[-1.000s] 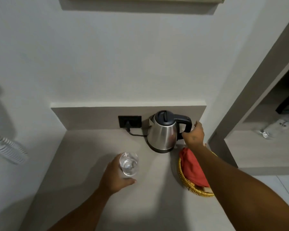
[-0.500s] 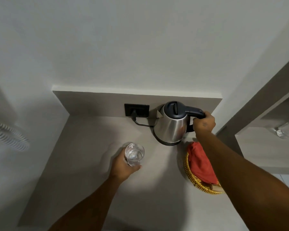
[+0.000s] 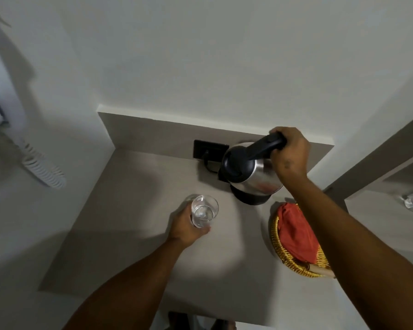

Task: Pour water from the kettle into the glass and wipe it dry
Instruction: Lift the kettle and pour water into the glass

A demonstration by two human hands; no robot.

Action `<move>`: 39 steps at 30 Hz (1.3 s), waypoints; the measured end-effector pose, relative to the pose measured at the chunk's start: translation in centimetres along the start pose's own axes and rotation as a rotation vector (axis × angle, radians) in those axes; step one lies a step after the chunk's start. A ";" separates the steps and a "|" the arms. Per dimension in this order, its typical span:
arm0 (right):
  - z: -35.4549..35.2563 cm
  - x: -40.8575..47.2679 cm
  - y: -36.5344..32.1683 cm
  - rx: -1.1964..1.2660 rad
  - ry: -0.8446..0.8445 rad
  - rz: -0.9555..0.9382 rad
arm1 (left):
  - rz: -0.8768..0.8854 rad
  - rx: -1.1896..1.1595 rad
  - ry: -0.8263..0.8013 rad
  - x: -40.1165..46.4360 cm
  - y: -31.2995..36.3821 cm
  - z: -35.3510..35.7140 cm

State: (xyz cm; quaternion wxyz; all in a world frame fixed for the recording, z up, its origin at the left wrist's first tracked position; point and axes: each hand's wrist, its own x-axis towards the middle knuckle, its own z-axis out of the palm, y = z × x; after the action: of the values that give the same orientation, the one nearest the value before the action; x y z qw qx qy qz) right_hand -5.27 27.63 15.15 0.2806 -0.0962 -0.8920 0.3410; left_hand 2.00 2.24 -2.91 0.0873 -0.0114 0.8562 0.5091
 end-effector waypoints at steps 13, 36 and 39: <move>2.7 -4.6 -5.1 -0.213 -0.214 -0.494 | -0.028 -0.041 -0.039 -0.8 1.1 -0.8; 2.8 -4.8 -7.5 -0.328 -0.192 -0.668 | -0.007 -0.030 -0.045 -1.1 1.3 -1.0; 2.8 -4.8 -7.6 -0.317 -0.204 -0.669 | -0.010 -0.019 -0.042 -1.0 1.2 -0.9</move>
State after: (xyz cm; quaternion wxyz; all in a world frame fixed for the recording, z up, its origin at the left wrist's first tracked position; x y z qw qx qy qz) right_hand -2.73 18.63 16.42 0.2678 0.1927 -0.9391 0.0963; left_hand 2.69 1.93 -1.27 0.1078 -0.0056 0.8492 0.5170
